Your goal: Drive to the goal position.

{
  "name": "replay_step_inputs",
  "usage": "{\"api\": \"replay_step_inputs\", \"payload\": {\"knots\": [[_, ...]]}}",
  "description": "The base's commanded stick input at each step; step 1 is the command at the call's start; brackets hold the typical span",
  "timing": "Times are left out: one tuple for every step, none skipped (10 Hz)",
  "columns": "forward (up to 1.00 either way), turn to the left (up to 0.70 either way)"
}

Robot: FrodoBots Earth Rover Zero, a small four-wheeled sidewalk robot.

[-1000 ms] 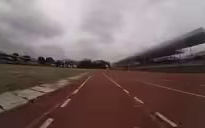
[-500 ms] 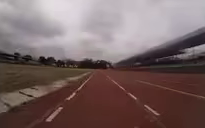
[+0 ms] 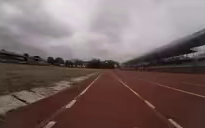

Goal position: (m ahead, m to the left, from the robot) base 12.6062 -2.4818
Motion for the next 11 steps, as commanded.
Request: {"api": "replay_step_inputs", "payload": {"knots": [[1.0, 0.38], [1.0, 0.35], [1.0, 0.0], [1.0, 0.0], [1.0, 0.0], [1.0, 0.0], [1.0, 0.0], [1.0, 0.0], [1.0, 0.0], [1.0, -0.22], [1.0, -0.39]]}}
